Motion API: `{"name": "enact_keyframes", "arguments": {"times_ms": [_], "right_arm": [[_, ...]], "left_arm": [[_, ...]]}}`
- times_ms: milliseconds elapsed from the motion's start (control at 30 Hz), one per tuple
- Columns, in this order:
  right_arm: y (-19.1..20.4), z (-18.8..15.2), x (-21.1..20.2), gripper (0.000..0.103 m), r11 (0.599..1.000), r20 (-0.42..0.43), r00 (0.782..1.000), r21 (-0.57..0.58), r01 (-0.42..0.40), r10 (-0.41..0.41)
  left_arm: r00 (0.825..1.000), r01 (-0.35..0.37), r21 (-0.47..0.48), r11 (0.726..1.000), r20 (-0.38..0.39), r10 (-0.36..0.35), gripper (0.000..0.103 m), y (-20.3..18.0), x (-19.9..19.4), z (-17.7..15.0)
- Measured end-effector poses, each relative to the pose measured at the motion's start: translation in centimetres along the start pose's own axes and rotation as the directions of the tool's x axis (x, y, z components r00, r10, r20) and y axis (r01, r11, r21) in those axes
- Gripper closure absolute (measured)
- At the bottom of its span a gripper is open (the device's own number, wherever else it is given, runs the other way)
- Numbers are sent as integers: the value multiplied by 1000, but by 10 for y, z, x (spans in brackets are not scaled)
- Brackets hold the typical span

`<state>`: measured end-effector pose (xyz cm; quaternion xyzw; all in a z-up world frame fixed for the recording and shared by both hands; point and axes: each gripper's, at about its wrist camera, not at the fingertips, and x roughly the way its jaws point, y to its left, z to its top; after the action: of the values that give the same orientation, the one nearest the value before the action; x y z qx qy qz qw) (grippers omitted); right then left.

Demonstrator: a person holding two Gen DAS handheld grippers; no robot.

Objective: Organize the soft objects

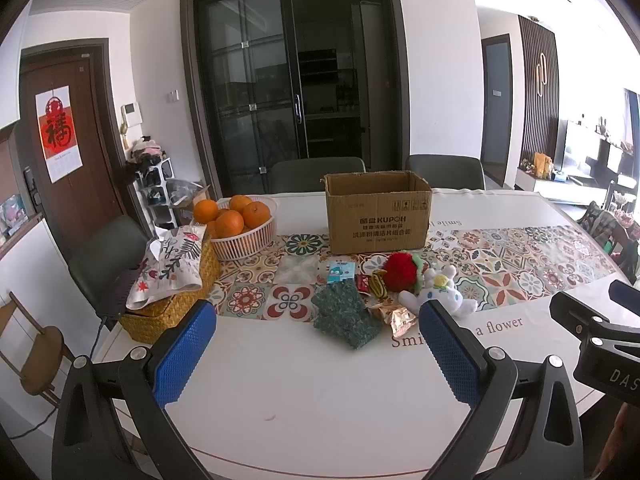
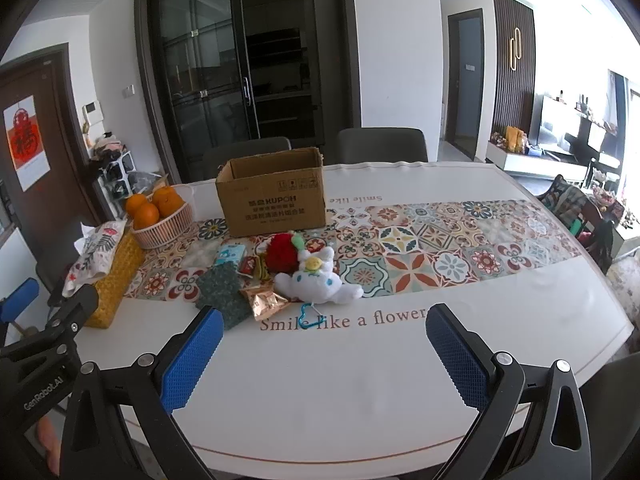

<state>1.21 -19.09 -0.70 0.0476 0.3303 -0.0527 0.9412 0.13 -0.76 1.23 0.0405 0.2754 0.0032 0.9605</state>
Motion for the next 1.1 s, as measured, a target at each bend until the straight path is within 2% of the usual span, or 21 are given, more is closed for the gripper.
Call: {"name": "enact_keyframes", "arguments": {"times_ms": [1100], "right_arm": [[1, 0, 0, 0, 1000, -2, 1000, 1, -2, 2]], "left_arm": [[1000, 6, -1, 1000, -7, -6, 0, -3, 3, 2]]}}
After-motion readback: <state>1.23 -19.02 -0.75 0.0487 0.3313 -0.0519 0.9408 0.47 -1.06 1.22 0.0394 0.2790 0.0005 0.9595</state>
